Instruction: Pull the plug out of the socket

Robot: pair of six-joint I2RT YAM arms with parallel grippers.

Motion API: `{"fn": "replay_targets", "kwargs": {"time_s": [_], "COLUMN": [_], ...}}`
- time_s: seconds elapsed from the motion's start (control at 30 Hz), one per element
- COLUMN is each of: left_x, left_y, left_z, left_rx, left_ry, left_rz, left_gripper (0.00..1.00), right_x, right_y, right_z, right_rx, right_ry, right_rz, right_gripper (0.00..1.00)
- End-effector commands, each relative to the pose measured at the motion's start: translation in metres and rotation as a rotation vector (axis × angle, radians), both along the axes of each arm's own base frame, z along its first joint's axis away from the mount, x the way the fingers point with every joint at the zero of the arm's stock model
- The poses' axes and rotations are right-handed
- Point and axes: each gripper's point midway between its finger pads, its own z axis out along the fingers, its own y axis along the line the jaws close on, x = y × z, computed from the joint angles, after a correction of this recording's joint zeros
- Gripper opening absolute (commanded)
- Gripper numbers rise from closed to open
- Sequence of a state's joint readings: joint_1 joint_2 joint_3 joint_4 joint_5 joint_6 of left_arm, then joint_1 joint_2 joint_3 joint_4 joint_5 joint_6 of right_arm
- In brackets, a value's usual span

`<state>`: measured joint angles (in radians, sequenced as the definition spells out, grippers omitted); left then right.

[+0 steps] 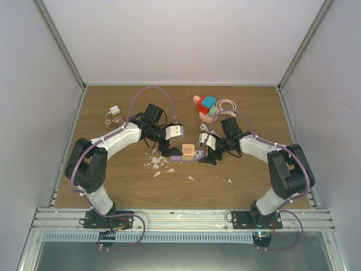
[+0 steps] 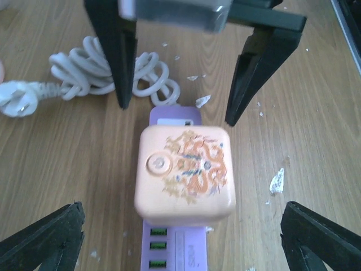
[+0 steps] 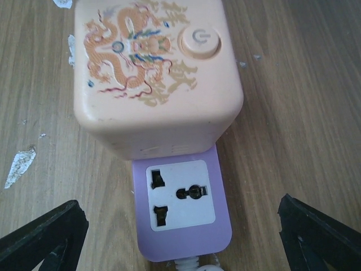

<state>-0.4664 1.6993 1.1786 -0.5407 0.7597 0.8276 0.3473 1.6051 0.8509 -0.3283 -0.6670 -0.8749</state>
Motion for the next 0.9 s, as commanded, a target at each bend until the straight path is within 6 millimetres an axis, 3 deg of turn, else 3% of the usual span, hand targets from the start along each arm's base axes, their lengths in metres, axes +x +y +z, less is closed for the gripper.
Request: {"fn": "replay_targets", "kwargs": {"time_s": [0.0,0.3,0.53,0.7,0.87], "left_x": [-0.001,-0.003,-0.006,-0.008,-0.01], "left_y": [-0.021,-0.042,-0.047,-0.047,-0.047], "left_z": [-0.01,-0.028,-0.038,-0.043,-0.041], "left_rx": [-0.003,0.03,0.047,0.057,0.045], "left_ry": [-0.045,-0.077,-0.084,-0.083,-0.084], "left_rz": [-0.022,-0.039,-0.041,-0.04,-0.04], "left_gripper": [0.94,0.87,0.8,0.71,0.56], "right_x": [0.001,0.003,0.002,0.002,0.003], "right_y": [0.002,0.008,0.016,0.018,0.017], "right_z": [-0.009,-0.02,-0.027,-0.03,-0.034], "right_rx": [0.009,0.011,0.007,0.002,-0.006], "right_ry": [0.006,0.021,0.034,0.045,0.053], "right_rz": [0.006,0.014,0.028,0.03,0.025], "right_gripper": [0.93,0.89,0.85,0.79,0.74]}}
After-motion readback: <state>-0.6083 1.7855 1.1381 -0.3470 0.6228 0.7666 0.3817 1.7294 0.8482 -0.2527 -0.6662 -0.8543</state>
